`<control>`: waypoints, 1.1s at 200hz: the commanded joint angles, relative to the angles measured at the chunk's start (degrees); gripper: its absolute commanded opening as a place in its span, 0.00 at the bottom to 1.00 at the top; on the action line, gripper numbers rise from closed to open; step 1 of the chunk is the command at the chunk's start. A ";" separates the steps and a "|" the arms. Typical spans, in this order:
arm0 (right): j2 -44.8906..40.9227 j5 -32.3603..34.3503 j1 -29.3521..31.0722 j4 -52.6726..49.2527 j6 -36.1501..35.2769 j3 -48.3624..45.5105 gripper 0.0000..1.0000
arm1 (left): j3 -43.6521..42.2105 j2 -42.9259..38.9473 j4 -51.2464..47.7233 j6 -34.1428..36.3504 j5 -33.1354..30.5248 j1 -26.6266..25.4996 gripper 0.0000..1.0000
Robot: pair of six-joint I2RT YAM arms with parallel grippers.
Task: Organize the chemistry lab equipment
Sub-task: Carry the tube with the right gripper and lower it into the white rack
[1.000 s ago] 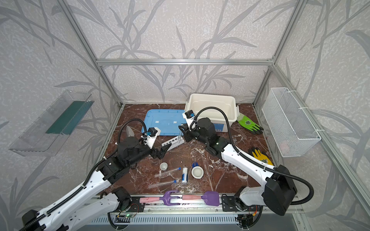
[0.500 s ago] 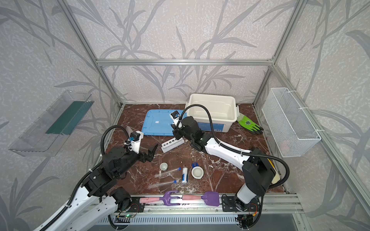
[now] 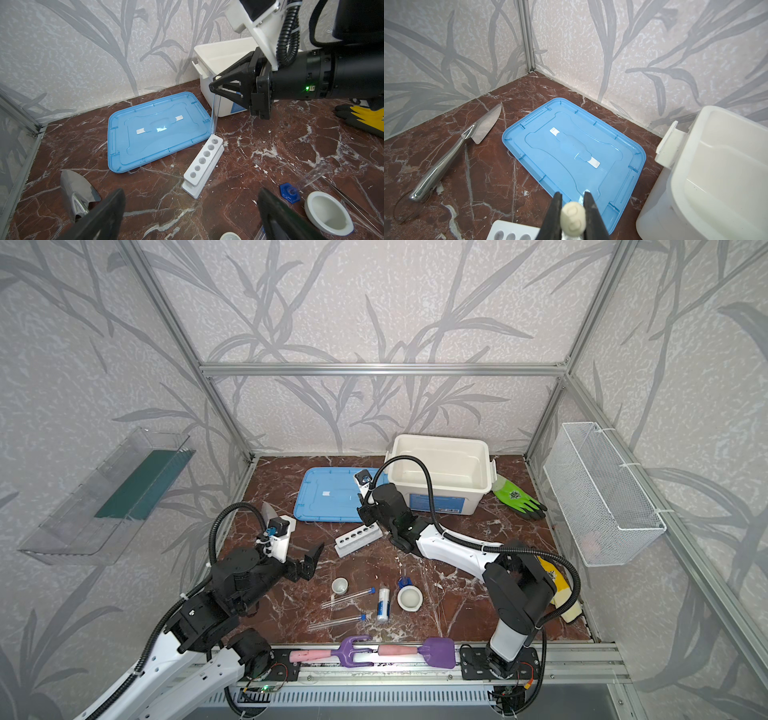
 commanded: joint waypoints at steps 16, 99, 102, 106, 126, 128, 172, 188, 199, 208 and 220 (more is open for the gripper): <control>0.20 2.08 0.06 3.86 1.67 -1.95 0.08 | 0.14 0.28 -1.93 0.37 -0.78 0.15 0.99; -1.39 2.68 0.06 4.17 2.69 -5.60 0.09 | -0.06 0.95 -1.52 0.19 0.25 0.36 0.99; -1.31 2.57 0.06 4.20 2.67 -5.65 0.09 | -0.04 0.95 -1.53 0.15 0.30 0.34 0.99; -1.30 2.46 0.06 4.39 2.80 -5.85 0.09 | -0.04 0.96 -1.53 0.11 0.32 0.36 0.99; -0.99 2.79 0.06 5.38 2.97 -6.44 0.09 | -0.11 1.15 -1.57 0.10 0.59 0.36 0.99; -0.96 2.74 0.06 5.43 2.99 -6.45 0.08 | -0.12 1.15 -1.57 0.10 0.56 0.31 0.99; 0.00 2.87 0.06 6.93 3.46 -7.04 0.09 | -0.21 1.19 -1.83 0.29 0.57 0.40 0.99; -0.07 2.70 0.06 7.45 4.37 -7.94 0.09 | -0.08 1.19 -2.14 0.29 0.79 0.44 0.99; -0.24 2.70 0.06 8.26 4.86 -8.90 0.09 | -0.07 1.04 -2.36 0.37 0.77 0.40 0.99; -0.33 2.78 0.06 8.84 5.01 -9.62 0.09 | -0.12 1.10 -2.28 0.46 0.73 0.43 0.99; -0.25 3.04 0.04 9.37 5.08 -10.21 0.09 | -0.12 1.19 -2.12 0.54 0.85 0.39 0.99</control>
